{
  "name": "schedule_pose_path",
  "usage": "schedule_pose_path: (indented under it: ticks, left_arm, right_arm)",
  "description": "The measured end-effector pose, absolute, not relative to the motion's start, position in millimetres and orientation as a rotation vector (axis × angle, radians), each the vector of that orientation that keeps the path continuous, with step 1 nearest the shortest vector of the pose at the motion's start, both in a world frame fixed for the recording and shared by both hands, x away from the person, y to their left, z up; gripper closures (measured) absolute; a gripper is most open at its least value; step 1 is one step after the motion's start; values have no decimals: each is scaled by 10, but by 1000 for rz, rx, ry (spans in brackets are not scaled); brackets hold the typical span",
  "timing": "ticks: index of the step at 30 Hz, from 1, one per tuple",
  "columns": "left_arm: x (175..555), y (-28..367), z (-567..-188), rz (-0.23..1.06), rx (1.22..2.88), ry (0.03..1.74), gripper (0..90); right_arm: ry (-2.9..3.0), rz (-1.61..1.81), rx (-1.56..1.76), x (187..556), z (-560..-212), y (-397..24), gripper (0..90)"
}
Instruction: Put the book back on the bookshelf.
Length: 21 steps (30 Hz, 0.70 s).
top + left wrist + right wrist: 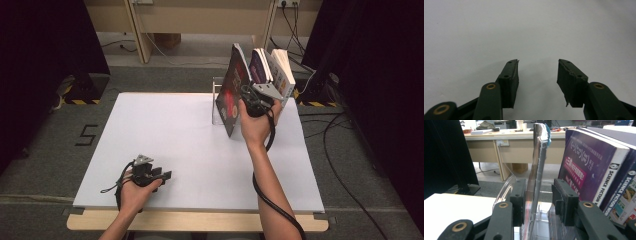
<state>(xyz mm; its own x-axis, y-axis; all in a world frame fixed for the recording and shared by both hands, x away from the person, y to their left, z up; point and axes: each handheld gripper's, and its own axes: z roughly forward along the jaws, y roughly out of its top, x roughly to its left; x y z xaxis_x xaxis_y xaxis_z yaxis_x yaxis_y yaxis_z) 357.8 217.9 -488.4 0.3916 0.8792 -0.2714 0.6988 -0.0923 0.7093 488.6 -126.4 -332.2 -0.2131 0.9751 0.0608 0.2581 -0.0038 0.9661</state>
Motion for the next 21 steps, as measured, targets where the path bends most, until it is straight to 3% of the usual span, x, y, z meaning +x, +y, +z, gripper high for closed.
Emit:
schedule_pose_path:
  ticks: [21]
  left_arm:
    - [3574,2181,-4884,285,1843,1367,509]
  right_arm:
    - [1594,1270,1324,4741,-3374,-1357,615]
